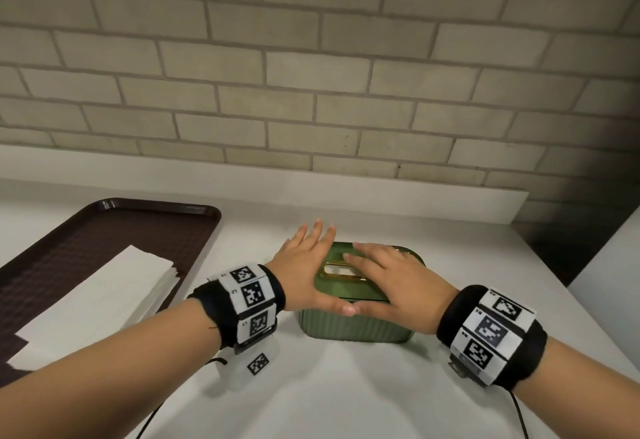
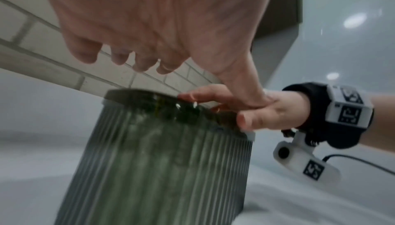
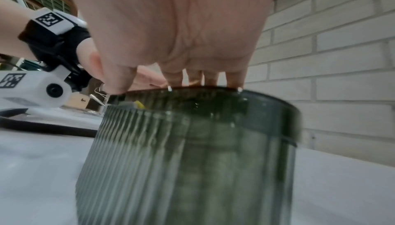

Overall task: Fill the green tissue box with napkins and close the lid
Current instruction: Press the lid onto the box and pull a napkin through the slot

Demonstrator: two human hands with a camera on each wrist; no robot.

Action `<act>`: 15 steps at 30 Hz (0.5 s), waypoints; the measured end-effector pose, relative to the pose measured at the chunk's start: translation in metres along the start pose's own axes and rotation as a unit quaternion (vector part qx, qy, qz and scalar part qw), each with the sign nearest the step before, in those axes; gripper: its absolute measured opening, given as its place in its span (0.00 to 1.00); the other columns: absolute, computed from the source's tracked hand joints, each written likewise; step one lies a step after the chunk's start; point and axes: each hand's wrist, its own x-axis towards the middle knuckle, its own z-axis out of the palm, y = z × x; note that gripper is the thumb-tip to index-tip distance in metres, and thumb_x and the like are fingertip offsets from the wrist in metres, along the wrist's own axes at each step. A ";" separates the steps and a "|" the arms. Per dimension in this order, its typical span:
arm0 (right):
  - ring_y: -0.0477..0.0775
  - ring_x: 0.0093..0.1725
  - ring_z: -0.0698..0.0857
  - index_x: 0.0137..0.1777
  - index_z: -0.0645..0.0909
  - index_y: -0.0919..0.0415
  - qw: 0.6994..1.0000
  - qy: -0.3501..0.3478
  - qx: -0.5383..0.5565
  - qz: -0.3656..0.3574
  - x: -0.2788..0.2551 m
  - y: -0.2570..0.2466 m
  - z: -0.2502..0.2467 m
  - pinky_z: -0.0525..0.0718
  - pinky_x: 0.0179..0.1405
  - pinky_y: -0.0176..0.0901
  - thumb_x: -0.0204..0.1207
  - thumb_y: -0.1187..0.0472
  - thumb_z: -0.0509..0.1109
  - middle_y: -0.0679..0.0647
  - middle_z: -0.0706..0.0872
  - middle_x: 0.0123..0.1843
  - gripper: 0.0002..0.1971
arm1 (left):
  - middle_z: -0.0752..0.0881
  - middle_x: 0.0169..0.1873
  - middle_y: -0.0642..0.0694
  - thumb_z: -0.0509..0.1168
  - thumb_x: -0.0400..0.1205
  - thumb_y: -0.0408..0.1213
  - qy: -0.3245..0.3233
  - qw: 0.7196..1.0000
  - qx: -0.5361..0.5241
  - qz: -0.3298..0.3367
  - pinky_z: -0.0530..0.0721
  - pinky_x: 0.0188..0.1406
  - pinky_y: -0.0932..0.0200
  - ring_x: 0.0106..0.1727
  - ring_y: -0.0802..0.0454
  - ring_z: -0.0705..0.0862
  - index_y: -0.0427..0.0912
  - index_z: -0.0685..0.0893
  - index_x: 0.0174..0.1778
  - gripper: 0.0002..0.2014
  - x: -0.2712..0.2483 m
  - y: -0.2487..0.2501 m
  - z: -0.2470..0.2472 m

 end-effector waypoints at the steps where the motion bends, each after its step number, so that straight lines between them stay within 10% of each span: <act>1: 0.51 0.84 0.53 0.83 0.50 0.48 1.000 -0.012 0.000 0.013 -0.003 0.002 0.003 0.58 0.81 0.53 0.64 0.21 0.38 0.48 0.51 0.85 0.49 | 0.33 0.82 0.46 0.67 0.65 0.70 -0.002 1.000 0.021 -0.002 0.39 0.82 0.43 0.82 0.46 0.31 0.48 0.33 0.81 0.62 0.004 0.003 0.005; 9: 0.49 0.84 0.40 0.83 0.41 0.46 0.995 -0.004 0.011 0.095 -0.011 0.005 0.022 0.40 0.81 0.48 0.63 0.26 0.28 0.49 0.42 0.86 0.47 | 0.34 0.82 0.48 0.34 0.67 0.75 -0.014 0.994 0.104 -0.022 0.38 0.82 0.41 0.82 0.47 0.33 0.51 0.38 0.82 0.49 0.017 0.015 0.028; 15: 0.49 0.84 0.39 0.84 0.40 0.47 0.979 0.038 0.043 0.197 -0.012 0.001 0.030 0.41 0.83 0.53 0.50 0.21 0.16 0.53 0.41 0.86 0.59 | 0.38 0.83 0.51 0.34 0.65 0.78 0.050 0.995 0.070 -0.051 0.42 0.83 0.46 0.83 0.51 0.36 0.56 0.43 0.82 0.50 0.015 0.011 0.036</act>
